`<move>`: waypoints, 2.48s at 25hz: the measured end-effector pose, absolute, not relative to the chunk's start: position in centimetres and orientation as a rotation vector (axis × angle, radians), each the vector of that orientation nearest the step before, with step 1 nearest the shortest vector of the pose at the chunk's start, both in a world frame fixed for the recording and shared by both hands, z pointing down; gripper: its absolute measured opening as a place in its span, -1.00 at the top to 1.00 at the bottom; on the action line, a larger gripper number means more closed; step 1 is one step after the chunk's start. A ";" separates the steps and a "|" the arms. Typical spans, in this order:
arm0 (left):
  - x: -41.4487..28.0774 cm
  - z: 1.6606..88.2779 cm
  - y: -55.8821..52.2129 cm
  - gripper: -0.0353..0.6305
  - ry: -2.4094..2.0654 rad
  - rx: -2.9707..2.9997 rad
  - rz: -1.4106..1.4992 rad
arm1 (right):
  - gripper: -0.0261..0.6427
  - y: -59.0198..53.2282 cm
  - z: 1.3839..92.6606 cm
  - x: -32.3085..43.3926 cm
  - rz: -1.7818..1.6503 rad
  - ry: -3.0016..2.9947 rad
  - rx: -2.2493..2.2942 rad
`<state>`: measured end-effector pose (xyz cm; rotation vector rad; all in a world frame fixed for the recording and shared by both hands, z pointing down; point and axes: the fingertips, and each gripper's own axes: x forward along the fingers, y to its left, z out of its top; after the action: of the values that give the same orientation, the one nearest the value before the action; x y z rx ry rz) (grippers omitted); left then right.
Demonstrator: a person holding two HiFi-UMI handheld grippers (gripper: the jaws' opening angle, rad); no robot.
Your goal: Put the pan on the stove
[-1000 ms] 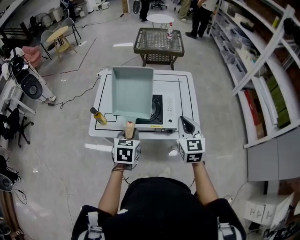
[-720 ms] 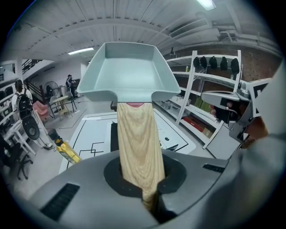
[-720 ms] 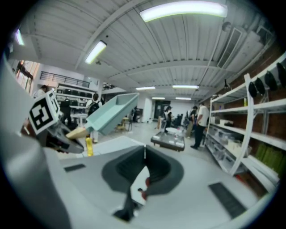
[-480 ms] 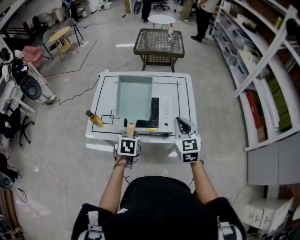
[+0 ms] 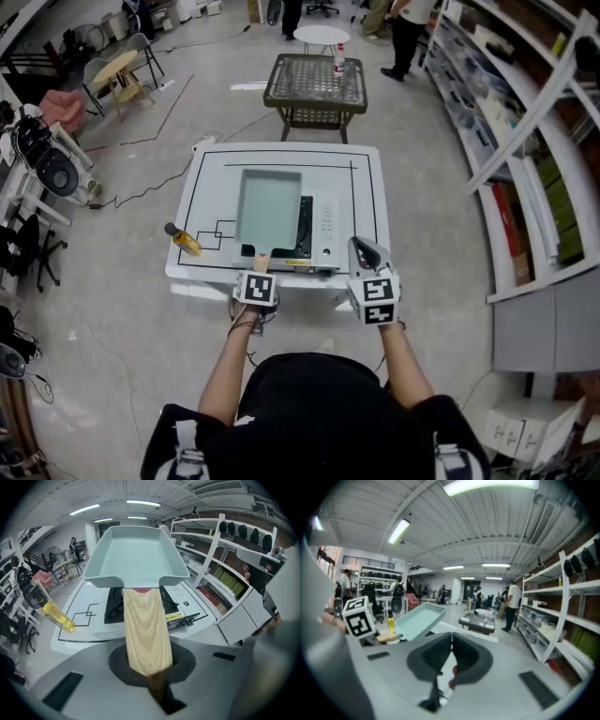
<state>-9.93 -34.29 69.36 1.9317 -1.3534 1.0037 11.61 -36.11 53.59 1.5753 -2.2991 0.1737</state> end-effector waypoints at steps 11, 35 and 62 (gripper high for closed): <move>-7.7 73.6 -33.3 0.78 -1.175 1.800 0.993 | 0.82 -36.1 54.8 12.6 0.202 -2.276 1.581; -7.8 74.9 -33.9 0.71 -1.138 1.705 1.063 | 0.82 -35.2 57.2 14.4 0.267 -2.208 1.599; -9.4 68.3 -34.9 0.19 -1.274 1.908 0.892 | 0.82 -34.0 56.9 13.0 0.336 -2.230 1.594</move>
<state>-9.38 -34.88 68.25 1.9077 -1.2738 0.8923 12.99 -34.02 56.88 1.5936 -2.2296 0.3360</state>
